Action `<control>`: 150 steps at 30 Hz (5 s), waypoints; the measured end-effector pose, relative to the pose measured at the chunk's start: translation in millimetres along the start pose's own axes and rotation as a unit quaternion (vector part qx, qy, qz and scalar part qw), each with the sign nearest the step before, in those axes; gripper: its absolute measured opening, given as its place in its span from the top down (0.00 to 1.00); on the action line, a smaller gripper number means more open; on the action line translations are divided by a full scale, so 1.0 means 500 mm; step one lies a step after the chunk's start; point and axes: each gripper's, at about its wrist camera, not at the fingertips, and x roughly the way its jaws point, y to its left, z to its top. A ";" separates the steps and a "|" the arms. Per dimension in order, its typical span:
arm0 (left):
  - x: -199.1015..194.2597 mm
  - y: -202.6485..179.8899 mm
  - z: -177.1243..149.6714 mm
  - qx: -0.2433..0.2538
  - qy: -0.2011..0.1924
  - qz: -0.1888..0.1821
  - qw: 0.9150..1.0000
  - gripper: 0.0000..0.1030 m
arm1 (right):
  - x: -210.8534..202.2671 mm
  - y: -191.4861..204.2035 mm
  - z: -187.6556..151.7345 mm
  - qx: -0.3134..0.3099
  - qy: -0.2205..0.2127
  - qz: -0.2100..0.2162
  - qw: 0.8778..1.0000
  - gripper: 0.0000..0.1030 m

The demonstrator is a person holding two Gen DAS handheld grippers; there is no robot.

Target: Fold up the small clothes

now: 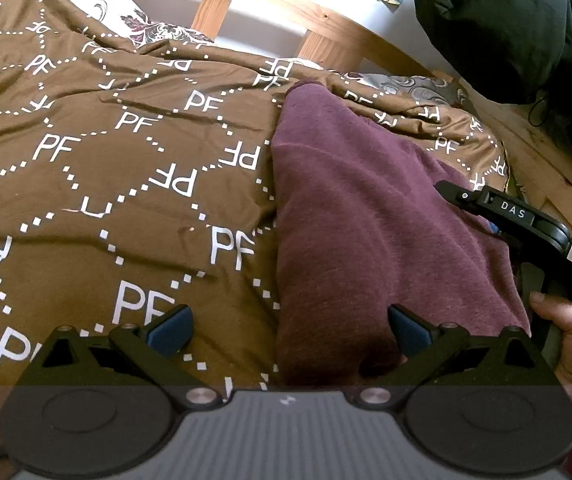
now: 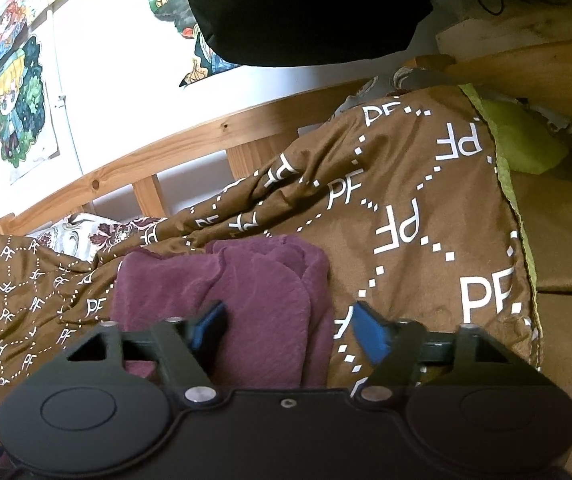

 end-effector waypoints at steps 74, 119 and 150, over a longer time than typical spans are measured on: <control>0.001 -0.016 0.079 -0.037 0.092 -0.071 0.993 0.47 | -0.024 0.031 0.017 0.045 0.001 0.017 0.999 0.79; -0.193 0.267 0.170 -0.078 -0.050 0.046 0.995 0.52 | 0.131 0.511 0.065 -0.101 0.000 0.142 0.985 0.81; -0.148 0.330 0.112 -0.111 -0.021 0.067 0.991 0.15 | 0.223 0.398 -0.036 -0.102 0.070 -0.013 0.992 0.29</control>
